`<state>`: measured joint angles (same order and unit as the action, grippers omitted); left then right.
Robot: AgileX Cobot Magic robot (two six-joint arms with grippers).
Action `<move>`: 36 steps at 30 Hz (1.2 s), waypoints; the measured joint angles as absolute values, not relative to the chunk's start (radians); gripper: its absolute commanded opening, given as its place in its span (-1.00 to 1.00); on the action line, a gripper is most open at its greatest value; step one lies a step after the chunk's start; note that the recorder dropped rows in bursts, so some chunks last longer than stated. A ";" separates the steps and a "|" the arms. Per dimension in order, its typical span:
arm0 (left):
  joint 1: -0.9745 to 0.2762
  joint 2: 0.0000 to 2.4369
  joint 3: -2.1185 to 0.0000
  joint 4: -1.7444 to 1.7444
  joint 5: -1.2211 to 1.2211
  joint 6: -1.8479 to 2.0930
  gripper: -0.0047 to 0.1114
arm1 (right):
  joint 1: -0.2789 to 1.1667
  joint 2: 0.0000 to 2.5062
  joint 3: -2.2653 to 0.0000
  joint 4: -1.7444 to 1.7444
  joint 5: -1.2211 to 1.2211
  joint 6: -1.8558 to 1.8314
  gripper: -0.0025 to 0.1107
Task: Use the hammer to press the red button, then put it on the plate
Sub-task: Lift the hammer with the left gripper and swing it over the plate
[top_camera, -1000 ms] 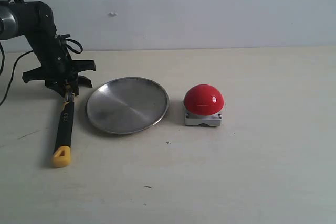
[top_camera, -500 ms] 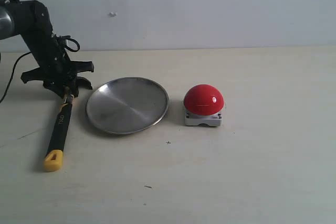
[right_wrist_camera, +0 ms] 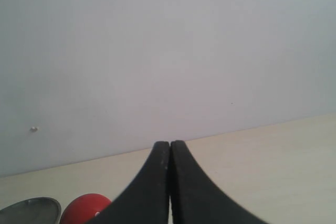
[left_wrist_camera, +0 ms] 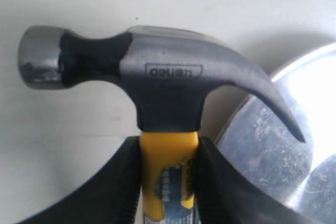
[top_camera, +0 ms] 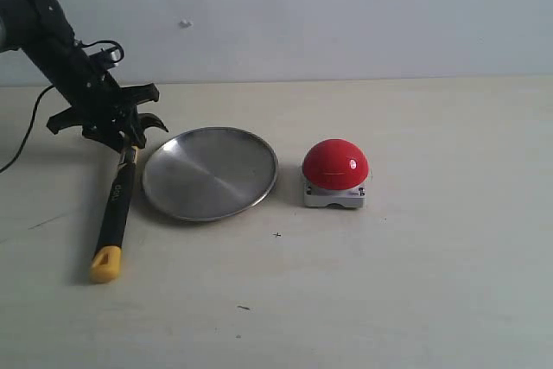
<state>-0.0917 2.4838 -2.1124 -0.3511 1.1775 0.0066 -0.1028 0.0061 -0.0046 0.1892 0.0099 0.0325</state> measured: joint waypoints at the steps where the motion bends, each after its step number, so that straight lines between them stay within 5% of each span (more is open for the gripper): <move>1: -0.092 2.484 -2.112 -0.354 1.179 0.012 -0.92 | -0.103 0.006 -0.005 0.189 0.010 0.032 -0.96; 36: -0.082 2.464 -2.112 -0.467 1.220 0.118 -0.92 | -0.103 0.006 -0.005 0.189 0.010 0.032 -0.96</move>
